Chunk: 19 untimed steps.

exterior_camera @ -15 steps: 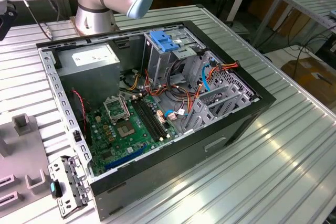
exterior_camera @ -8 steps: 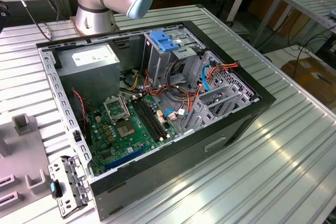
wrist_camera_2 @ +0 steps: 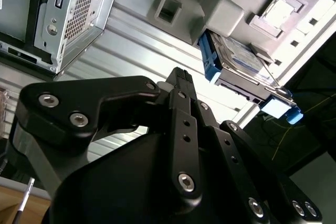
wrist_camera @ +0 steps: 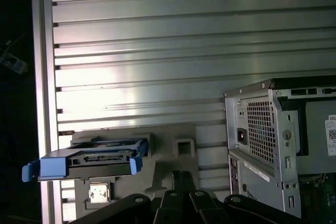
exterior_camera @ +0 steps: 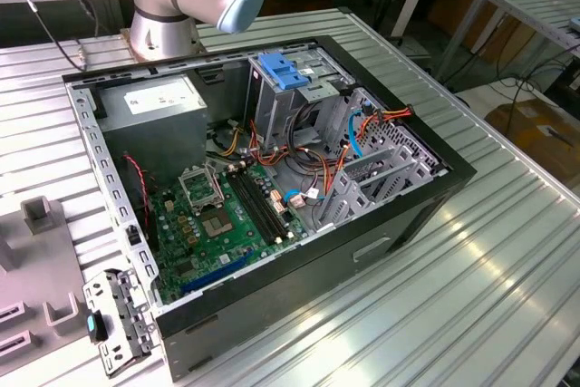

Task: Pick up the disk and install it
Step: 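Reach for the disk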

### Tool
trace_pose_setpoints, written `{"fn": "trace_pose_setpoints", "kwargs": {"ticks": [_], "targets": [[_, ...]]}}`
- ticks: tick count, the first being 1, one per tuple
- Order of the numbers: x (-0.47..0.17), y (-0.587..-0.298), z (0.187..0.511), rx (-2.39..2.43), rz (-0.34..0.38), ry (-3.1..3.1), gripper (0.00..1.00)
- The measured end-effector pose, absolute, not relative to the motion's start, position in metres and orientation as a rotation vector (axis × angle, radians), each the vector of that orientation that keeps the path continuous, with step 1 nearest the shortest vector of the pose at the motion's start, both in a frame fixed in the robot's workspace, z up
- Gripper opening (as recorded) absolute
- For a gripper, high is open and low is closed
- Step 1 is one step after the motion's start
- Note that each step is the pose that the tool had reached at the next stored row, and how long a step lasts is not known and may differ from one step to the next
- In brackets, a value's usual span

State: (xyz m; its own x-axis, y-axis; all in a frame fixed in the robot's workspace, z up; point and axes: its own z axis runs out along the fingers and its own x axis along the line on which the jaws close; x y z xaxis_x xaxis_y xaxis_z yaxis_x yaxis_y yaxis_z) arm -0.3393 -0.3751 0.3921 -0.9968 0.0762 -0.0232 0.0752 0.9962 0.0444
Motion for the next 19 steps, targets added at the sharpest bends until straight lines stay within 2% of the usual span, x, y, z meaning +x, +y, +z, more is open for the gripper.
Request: {"fn": "trace_pose_setpoints", "kwargs": {"ticks": [19], "targets": [[-0.417, -0.372, 0.391, 0.119, 0.068, 3.117, 0.11]]}}
